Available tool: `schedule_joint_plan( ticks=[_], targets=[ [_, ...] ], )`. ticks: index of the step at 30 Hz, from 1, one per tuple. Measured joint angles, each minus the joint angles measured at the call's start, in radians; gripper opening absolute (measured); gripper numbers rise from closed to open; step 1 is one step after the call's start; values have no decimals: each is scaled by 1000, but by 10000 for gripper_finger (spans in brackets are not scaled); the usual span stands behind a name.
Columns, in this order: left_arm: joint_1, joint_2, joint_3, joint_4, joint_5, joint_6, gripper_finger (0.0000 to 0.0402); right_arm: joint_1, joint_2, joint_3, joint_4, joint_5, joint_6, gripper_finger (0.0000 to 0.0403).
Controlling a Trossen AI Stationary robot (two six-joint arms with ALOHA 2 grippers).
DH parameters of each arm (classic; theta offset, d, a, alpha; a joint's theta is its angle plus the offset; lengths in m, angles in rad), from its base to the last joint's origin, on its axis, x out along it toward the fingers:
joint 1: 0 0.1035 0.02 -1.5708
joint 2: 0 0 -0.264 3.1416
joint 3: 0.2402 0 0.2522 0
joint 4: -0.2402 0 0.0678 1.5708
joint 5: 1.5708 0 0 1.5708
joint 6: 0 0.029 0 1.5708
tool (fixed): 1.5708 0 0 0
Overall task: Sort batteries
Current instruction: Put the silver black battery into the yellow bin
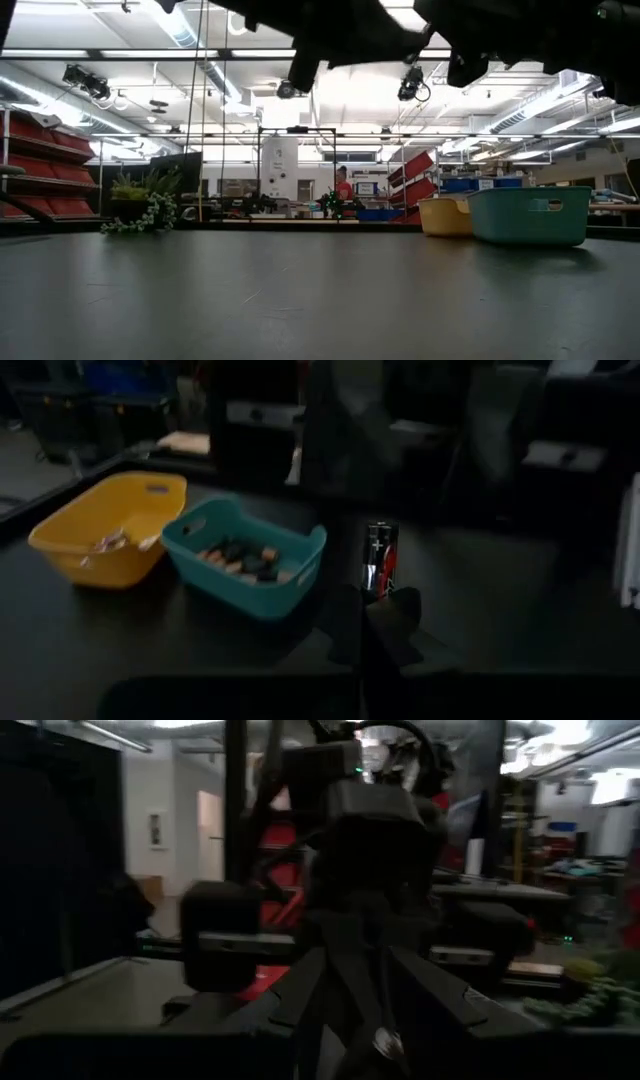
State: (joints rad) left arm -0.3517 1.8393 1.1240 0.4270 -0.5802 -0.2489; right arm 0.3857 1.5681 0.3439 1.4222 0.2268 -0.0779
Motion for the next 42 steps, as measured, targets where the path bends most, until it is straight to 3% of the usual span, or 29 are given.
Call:
schedule_joint_plan(
  ticks=[5,21,24,27,32,37,42],
  targets=[
    [6,0,0,64,38,39,0,14,0,0,16,59,-31,119],
    [9,-1,0,159,41,117,0,19,0,0,27,60,-45,118],
    [14,-1,0,157,41,116,0,19,0,0,25,60,-30,96],
    [18,-1,0,144,40,116,0,18,0,0,5,71,-31,35],
    [25,-1,-2,121,-1,114,5,8,-1,0,-31,117,-30,31],
    [27,-1,0,-25,-105,54,45,7,1,0,-118,244,-54,31],
    [42,-1,0,-179,-133,-69,133,-18,1,0,-216,333,-54,31]
  ],
)
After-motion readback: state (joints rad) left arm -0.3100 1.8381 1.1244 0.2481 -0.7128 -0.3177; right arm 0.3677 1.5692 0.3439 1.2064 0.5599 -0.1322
